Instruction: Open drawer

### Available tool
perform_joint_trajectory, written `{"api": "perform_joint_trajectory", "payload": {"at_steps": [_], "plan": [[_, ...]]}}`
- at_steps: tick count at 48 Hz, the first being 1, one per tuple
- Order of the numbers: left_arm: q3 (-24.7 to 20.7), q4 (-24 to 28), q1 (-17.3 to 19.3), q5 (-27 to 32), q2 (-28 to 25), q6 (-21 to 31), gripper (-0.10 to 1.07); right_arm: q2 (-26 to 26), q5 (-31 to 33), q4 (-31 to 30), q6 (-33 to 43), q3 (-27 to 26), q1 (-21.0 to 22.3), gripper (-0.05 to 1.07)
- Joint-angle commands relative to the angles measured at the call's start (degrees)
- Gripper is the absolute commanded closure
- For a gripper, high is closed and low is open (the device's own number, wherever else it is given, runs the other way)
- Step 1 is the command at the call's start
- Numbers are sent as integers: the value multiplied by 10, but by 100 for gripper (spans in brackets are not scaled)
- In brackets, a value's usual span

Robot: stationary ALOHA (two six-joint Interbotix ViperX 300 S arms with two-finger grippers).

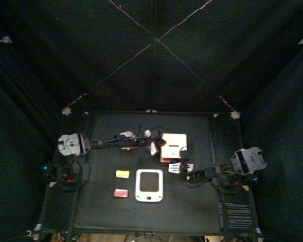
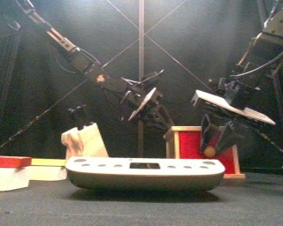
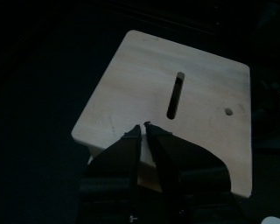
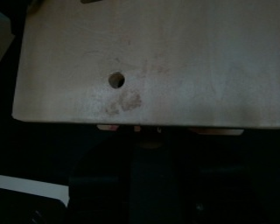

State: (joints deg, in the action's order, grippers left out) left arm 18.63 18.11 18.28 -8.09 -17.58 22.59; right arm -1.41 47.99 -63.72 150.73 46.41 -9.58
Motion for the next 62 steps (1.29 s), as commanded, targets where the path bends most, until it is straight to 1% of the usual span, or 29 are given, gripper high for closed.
{"api": "perform_joint_trajectory", "payload": {"at_steps": [1, 10, 19, 30, 47, 53, 62], "plan": [[-5, -1, -1, 4, 2, -1, 39, 4, -1, 2, -2, 0, 10, 54], [-5, 0, -1, 4, 2, -1, 39, 19, 0, 0, -4, -3, 7, 54], [-5, 0, -1, 4, 2, -1, 39, 43, 11, 0, -4, 0, -15, 54], [-5, -1, 0, 4, 2, -1, 39, 56, 29, 3, -4, 0, -41, 54], [-4, -1, 0, 4, 2, -1, 39, 56, 30, 11, -4, -4, -71, 54], [-6, -1, 0, 4, -2, -1, 39, 56, 30, 20, -4, 1, -73, 54], [-10, -1, 1, 4, -8, -1, 39, 57, 31, 18, -3, 7, -73, 52]]}}
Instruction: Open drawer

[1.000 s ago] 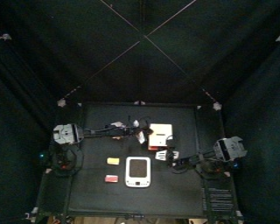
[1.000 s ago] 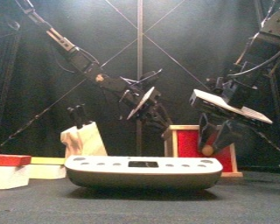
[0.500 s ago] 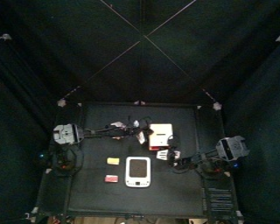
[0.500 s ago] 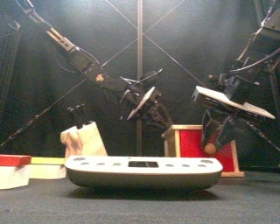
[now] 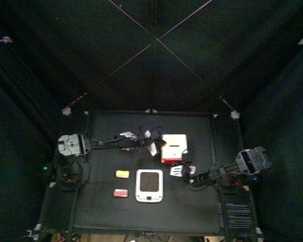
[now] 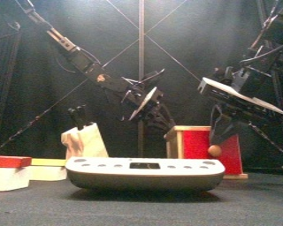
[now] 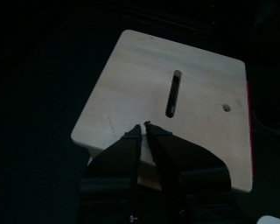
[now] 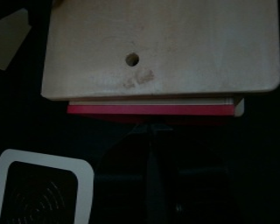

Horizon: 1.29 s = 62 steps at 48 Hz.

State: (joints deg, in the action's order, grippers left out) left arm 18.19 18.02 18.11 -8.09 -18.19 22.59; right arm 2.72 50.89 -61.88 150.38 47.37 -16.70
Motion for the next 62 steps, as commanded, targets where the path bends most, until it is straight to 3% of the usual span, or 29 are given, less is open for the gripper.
{"api": "perform_joint_trajectory", "payload": {"at_steps": [1, 8, 23, 62], "plan": [[-5, 0, 2, 4, -2, -1, 39, 16, 2, -1, 1, -3, -2, 52], [-5, 0, 3, 4, -2, -1, 39, 14, 3, 3, 2, -4, -2, 49], [-5, 0, 3, 4, -2, -1, 39, 11, 4, 6, -2, -5, -2, 31], [-5, 0, 3, 4, -2, -2, 39, -11, -25, 17, 0, -3, 12, 30]]}}
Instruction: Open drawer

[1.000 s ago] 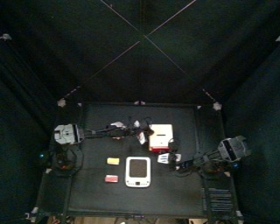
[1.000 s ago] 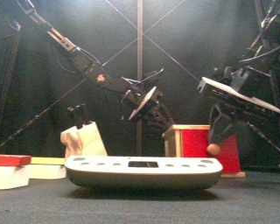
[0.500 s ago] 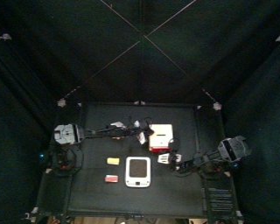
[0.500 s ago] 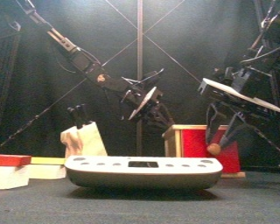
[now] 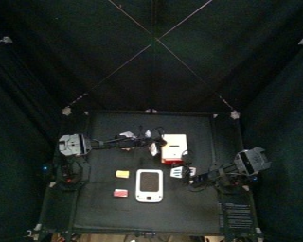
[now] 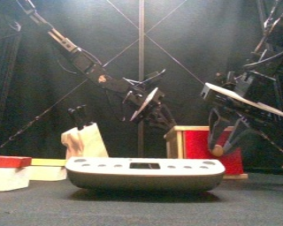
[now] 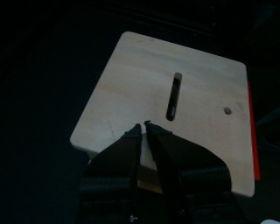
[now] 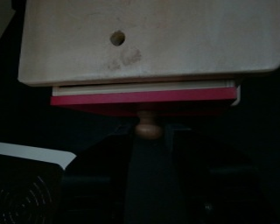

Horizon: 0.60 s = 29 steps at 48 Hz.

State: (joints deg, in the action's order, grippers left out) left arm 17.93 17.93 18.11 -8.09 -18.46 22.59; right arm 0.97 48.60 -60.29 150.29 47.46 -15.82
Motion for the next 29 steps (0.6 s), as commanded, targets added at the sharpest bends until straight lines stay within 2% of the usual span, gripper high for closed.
{"api": "perform_joint_trajectory", "payload": {"at_steps": [1, 18, 29], "plan": [[-3, 0, 3, 4, 1, -1, 39, 6, -2, 1, 1, -4, 4, 30], [-3, 1, 3, 4, 1, -2, 39, -2, -10, 2, 3, -7, 17, 32], [-3, 1, 3, 4, 0, -1, 39, -3, -10, 2, 4, -7, 19, 42]]}}
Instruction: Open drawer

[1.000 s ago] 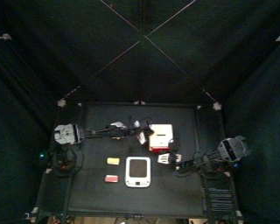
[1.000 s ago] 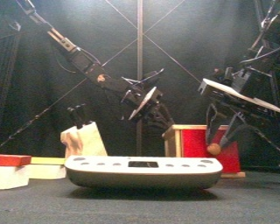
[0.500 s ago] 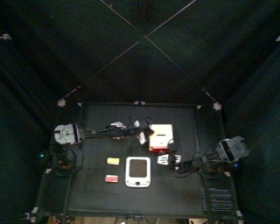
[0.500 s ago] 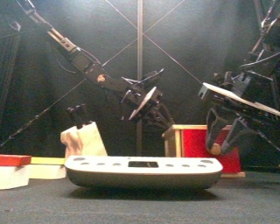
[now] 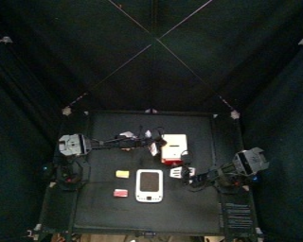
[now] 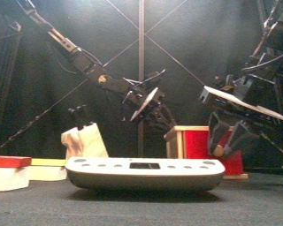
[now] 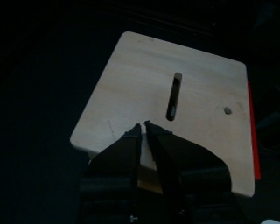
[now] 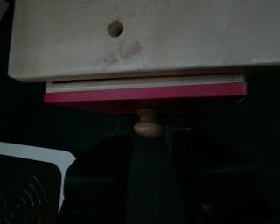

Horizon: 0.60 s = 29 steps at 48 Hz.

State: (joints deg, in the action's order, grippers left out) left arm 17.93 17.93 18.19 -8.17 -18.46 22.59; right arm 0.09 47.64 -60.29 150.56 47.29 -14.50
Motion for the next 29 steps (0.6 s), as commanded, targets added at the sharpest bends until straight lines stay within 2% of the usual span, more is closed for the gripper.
{"api": "perform_joint_trajectory", "payload": {"at_steps": [1, 29], "plan": [[-2, 1, 2, 5, 1, -2, 39, 6, 0, 2, 2, -5, 6, 43], [-3, 1, 2, 5, -2, -1, 39, 13, -1, -3, -3, -8, 3, 45]]}}
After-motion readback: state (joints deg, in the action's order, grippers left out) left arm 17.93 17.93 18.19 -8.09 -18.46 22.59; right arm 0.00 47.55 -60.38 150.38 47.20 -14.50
